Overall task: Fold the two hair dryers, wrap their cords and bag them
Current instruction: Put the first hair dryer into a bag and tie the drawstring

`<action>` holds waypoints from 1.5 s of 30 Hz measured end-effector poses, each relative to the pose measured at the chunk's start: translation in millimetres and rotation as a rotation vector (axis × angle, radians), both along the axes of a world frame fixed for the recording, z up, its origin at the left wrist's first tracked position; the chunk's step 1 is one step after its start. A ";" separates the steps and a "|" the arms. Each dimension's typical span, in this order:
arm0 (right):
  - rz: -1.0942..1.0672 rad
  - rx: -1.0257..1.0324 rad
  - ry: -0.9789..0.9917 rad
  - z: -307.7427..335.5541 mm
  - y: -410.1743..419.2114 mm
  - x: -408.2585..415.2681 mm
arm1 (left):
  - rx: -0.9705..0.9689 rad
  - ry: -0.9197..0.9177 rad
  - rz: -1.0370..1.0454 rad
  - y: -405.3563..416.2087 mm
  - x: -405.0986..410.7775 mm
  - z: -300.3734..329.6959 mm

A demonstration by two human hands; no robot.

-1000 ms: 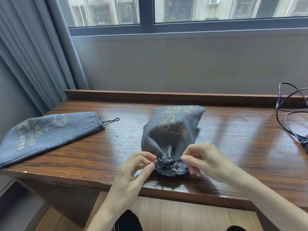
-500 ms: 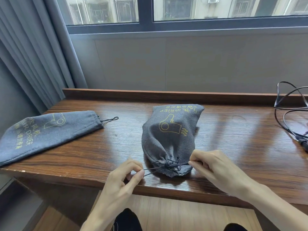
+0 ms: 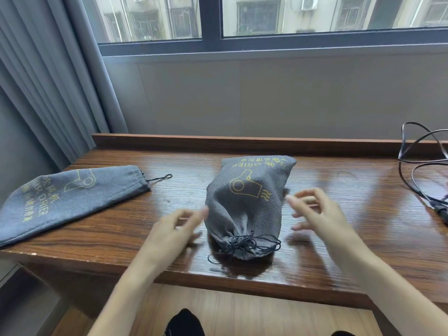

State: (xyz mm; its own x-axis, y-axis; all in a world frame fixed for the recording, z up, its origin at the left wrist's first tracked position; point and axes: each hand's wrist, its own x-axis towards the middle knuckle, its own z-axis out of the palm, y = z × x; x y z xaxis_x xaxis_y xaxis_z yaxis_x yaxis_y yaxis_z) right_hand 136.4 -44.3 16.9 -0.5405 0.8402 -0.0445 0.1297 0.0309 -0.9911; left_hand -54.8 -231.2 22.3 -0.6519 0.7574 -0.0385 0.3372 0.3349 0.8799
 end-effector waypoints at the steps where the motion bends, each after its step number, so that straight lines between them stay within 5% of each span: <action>1: -0.030 -0.119 0.026 2.2 6.0 -5.6 | 0.043 -0.061 0.054 10.5 -8.1 2.5; 4: 0.056 -0.344 0.068 5.7 17.3 -26.3 | 0.084 -0.283 0.049 49.2 -21.0 0.4; 11: 0.114 -0.351 0.035 -0.2 46.2 -69.9 | 0.008 -0.381 -0.002 85.7 -37.9 -9.3; 23: 0.081 -0.393 0.272 -14.7 53.4 -154.5 | 0.220 -0.263 0.123 78.5 -80.7 5.4; 45: 0.239 -0.340 0.135 -19.8 36.5 -315.7 | 0.187 -0.309 0.329 41.8 -220.0 4.3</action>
